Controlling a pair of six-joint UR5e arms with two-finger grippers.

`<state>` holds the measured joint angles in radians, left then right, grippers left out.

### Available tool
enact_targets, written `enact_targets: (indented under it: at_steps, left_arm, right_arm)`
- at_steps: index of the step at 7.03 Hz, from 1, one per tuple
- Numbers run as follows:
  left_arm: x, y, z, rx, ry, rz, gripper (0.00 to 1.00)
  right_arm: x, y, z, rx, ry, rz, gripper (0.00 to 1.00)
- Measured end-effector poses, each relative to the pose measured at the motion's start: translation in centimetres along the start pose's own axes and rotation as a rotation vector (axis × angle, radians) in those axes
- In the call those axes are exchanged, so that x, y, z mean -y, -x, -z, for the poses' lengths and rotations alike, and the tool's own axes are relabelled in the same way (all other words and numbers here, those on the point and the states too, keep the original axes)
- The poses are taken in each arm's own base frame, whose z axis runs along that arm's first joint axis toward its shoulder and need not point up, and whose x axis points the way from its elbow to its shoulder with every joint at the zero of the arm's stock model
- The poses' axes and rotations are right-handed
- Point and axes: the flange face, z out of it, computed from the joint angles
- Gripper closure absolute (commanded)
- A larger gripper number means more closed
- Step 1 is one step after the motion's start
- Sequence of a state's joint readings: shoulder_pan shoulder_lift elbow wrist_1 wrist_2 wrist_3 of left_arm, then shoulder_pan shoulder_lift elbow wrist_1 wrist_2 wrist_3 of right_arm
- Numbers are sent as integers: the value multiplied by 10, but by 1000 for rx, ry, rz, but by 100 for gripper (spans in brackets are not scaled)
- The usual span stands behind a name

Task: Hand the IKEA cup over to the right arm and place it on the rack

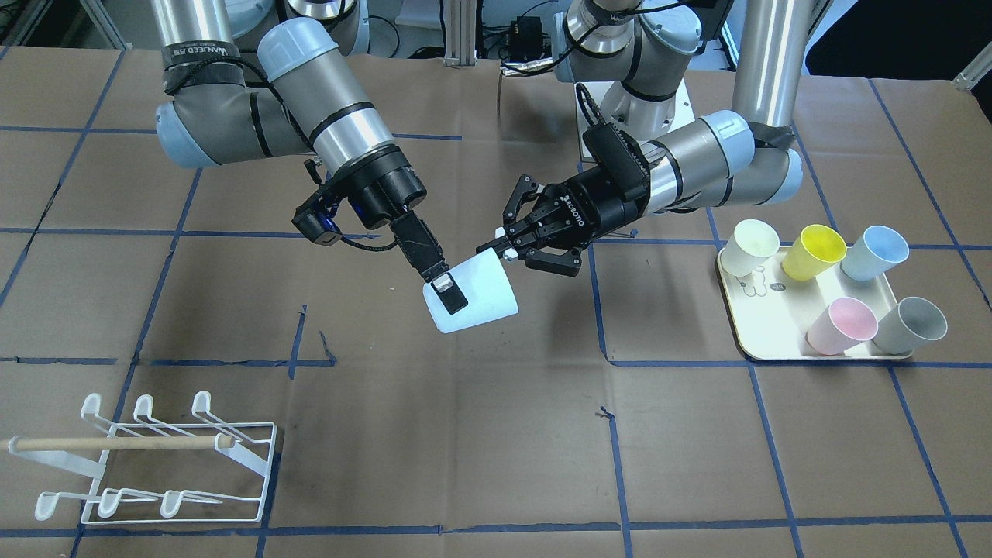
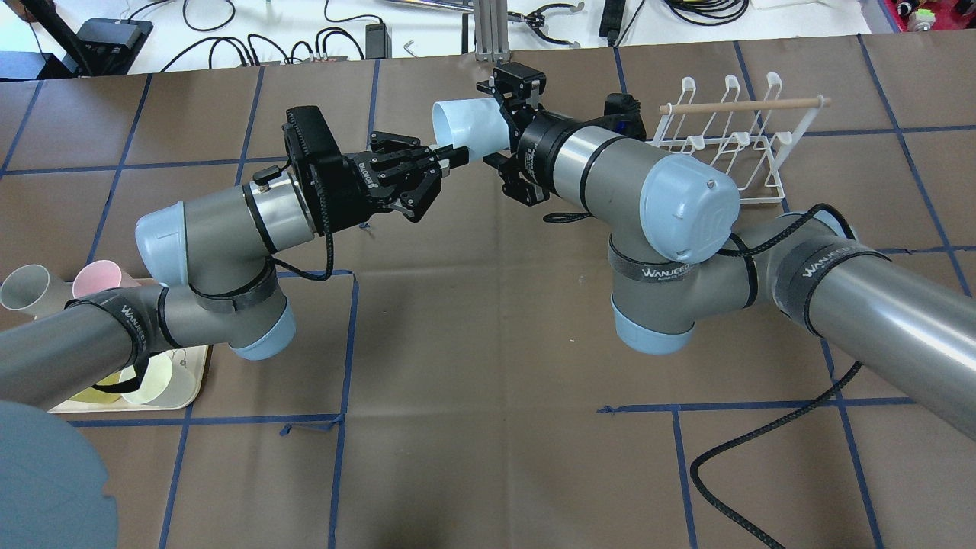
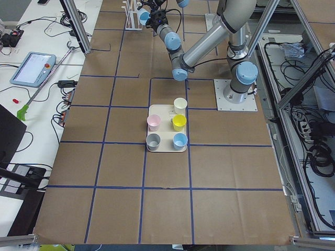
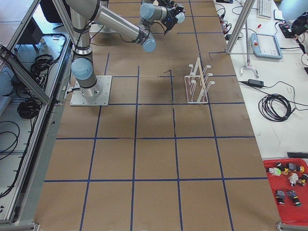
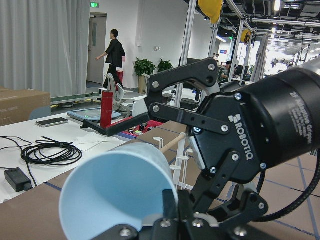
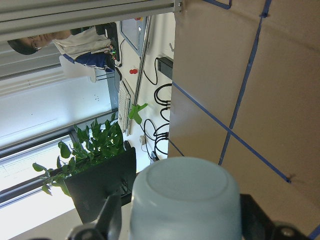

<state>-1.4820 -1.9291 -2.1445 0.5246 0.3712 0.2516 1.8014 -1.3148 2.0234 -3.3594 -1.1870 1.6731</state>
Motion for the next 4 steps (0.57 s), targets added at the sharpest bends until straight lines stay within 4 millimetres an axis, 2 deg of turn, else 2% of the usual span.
enact_targets:
  at_steps: [1, 2, 4]
  left_arm:
    - [0, 0, 0, 0, 0, 0, 86]
    - [0, 0, 0, 0, 0, 0, 66]
    - [1, 1, 0, 1, -1, -3, 37]
  right_arm:
    - [-1, 0, 0, -1, 4, 1, 43]
    - [-1, -1, 0, -1, 6, 1, 48]
    - [-2, -1, 0, 0, 10, 2, 50]
